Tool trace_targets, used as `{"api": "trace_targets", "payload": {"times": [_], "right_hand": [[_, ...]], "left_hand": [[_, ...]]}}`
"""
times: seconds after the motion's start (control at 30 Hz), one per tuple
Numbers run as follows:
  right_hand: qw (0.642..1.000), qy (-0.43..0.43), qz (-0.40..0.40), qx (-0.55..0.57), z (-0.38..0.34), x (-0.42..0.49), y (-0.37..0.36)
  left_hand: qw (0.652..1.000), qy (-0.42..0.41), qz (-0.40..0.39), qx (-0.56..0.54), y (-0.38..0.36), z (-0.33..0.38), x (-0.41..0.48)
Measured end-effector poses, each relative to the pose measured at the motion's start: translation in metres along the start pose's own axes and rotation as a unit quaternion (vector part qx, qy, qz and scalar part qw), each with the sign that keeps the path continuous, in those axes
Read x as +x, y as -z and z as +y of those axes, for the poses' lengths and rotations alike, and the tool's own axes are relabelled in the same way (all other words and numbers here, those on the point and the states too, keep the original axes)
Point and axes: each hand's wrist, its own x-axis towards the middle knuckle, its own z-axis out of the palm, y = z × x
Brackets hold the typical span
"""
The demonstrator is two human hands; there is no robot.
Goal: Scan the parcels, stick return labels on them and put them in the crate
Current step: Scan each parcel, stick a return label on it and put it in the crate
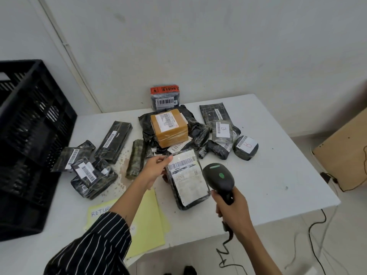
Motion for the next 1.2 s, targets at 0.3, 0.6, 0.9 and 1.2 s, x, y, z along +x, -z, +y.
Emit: {"api": "trace_targets", "payload": {"times": [0.3,0.6,0.9,1.2], "right_hand": [[0.999,0.009,-0.032,0.003,-0.007,-0.044,-0.032],[0.999,0.020,-0.036,-0.008,-0.005,-0.046,-0.036],[0.999,0.024,-0.042,0.002,0.001,-0.045,-0.038],[0.981,0.059,0.040,-0.181,0.038,0.007,-0.015]], "left_hand": [[0.999,-0.018,-0.040,0.029,0.000,0.015,0.007],[0.998,-0.038,-0.035,0.027,-0.002,0.012,0.017],[0.999,-0.028,-0.032,0.025,-0.006,0.012,0.018],[0.995,-0.010,-0.065,0.077,-0.022,-0.009,0.008]]}}
